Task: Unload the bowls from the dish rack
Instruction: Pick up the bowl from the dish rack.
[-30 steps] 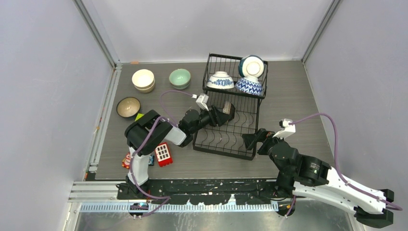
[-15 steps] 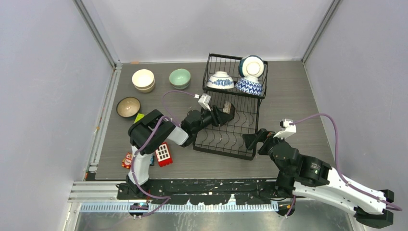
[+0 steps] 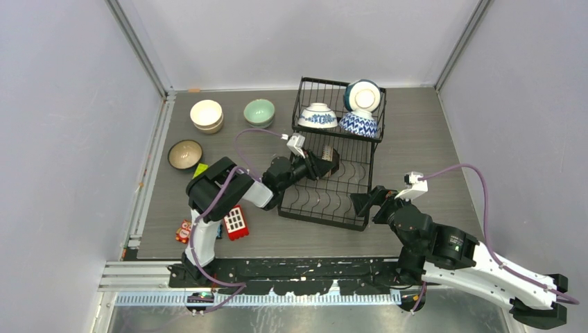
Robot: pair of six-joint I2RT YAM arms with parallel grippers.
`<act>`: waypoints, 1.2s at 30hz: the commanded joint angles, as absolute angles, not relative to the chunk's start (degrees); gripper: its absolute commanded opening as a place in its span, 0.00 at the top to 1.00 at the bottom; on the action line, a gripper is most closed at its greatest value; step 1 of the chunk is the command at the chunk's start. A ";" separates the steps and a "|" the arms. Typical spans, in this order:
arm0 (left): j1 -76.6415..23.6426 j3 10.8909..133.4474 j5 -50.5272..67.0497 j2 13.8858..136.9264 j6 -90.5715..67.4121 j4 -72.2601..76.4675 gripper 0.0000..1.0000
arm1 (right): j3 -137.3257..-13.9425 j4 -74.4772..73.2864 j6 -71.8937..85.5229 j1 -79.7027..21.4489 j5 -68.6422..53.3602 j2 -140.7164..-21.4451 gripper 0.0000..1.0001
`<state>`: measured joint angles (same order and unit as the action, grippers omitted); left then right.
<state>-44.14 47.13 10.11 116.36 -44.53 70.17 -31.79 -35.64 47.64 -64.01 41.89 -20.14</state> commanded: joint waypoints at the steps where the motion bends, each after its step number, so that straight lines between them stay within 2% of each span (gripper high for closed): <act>1: -44.38 48.41 10.21 116.98 -43.38 73.47 0.76 | -33.62 -35.24 47.20 -63.99 43.42 -19.60 0.01; 7: -44.38 48.36 10.60 117.19 -43.53 74.31 0.83 | -33.82 -35.11 46.90 -63.97 43.69 -20.03 0.01; 15: -44.38 48.90 11.44 117.31 -44.34 76.93 0.99 | -34.18 -33.98 45.73 -64.01 43.85 -21.36 0.01; 36: -44.40 50.36 14.49 112.43 -48.56 82.00 1.00 | -35.05 -31.89 44.80 -64.04 43.70 -23.26 0.01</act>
<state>-44.07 48.62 11.73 117.51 -47.90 72.23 -32.40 -34.28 45.12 -64.01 42.33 -22.92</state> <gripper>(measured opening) 0.191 0.990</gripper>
